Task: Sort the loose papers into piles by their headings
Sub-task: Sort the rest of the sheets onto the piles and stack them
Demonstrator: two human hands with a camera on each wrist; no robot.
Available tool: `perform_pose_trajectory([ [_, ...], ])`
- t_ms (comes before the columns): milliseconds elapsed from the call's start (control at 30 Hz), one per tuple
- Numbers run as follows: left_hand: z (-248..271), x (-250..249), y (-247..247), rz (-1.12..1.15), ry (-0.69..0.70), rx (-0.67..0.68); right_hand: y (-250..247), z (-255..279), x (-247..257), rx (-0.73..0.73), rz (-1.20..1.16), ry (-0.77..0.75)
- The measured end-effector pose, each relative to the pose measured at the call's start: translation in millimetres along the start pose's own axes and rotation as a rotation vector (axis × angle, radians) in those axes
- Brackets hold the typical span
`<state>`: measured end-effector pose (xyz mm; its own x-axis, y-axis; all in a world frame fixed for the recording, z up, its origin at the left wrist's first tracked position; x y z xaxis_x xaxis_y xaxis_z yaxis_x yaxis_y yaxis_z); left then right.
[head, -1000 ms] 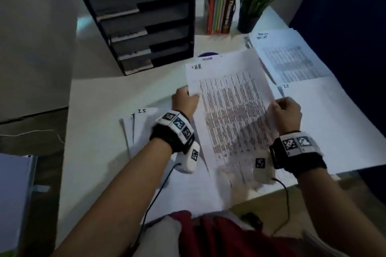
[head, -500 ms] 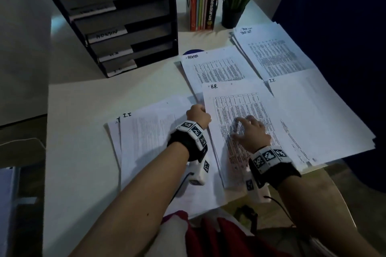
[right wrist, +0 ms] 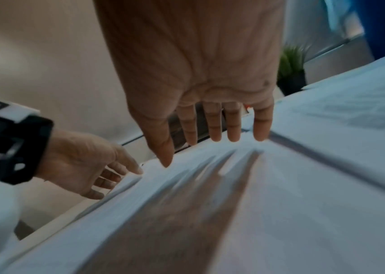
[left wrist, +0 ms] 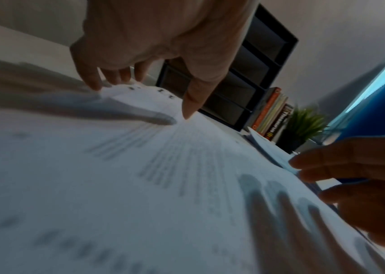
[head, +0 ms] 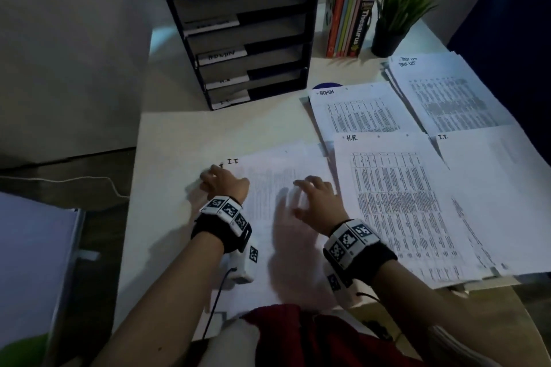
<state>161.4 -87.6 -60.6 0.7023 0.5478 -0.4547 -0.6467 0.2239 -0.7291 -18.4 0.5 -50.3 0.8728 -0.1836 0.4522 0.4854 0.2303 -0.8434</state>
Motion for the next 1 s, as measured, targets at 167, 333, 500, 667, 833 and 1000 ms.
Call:
perform_pose_trajectory([
  [167, -15.7, 16.7, 1.0, 0.005, 0.017, 0.121, 17.8, -0.3, 8.8, 0.041, 0.135, 0.052],
  [333, 2.0, 2.2, 3.9, 0.048, 0.257, 0.241, 21.9, -3.8, 5.6, 0.036, 0.102, 0.096],
  [500, 29.6, -22.7, -31.3, -0.017, 0.549, 0.117, 18.8, -8.2, 3.8, -0.054, -0.076, 0.139],
  [667, 39.4, -60.9, -99.3, 0.245, 0.67, -0.028, -23.4, -12.6, -11.1, -0.44, -0.502, 0.163],
  [833, 25.4, -88.3, -128.0, 0.626, 0.554, -0.014, -74.7, -14.7, -23.7, -0.625, -0.766, 0.122],
  [1000, 44.5, -127.0, -94.3, 0.475, 0.642, -0.188, -135.8, -1.0, -51.7, -0.79, -0.748, 0.021],
])
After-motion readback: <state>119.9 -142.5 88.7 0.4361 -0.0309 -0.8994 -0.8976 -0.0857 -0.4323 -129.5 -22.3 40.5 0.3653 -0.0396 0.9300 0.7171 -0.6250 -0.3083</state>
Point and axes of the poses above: each hand's wrist, its own z-axis away from the middle knuckle, its own y-axis out of the palm, x = y × z, the point moved 8 cm from there along -z, towards the middle knuckle, and after that the axes turned 5 degrees about -y, right-handed, at the moved point
